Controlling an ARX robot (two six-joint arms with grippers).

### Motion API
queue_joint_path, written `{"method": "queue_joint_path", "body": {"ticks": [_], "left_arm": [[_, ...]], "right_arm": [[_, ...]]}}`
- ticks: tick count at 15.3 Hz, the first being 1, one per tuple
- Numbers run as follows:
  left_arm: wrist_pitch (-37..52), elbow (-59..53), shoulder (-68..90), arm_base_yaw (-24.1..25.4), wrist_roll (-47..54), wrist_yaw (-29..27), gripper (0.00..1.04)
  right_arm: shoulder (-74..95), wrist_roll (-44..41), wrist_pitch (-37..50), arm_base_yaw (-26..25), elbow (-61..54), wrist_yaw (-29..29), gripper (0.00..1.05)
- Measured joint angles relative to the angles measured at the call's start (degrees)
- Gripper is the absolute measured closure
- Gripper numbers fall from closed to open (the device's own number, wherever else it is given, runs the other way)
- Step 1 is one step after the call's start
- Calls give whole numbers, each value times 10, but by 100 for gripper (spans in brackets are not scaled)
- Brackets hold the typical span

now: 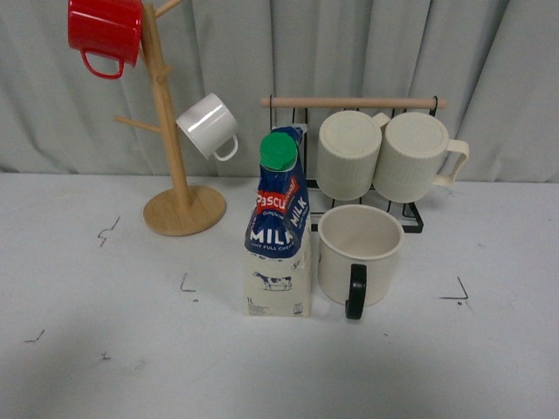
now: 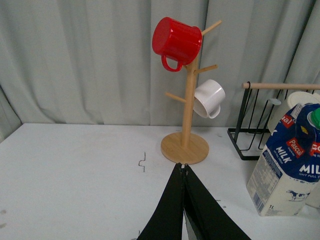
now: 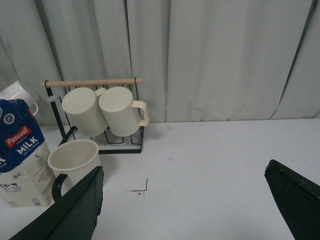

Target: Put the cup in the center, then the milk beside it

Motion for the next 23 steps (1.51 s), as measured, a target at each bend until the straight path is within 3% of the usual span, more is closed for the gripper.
{"method": "queue_joint_path", "body": {"ticks": [6, 7, 10, 12, 18, 19, 23], "left_arm": [[-64, 0, -63, 0, 0, 0, 103], [-154, 0, -119, 0, 0, 2, 103], [-164, 0, -154, 0, 0, 0, 103], [-163, 0, -154, 0, 0, 0, 87], [-162, 0, -154, 0, 0, 0, 10], [-162, 0, -154, 0, 0, 0, 5], [-162, 0, -154, 0, 0, 0, 7]], "right_arm": [[0, 0, 0, 0, 0, 0, 6], [0, 0, 0, 0, 0, 0, 6], [0, 0, 0, 0, 0, 0, 6], [0, 0, 0, 0, 0, 0, 6], [0, 0, 0, 0, 0, 0, 6], [0, 0, 0, 0, 0, 0, 6], [0, 0, 0, 0, 0, 0, 6]]}}
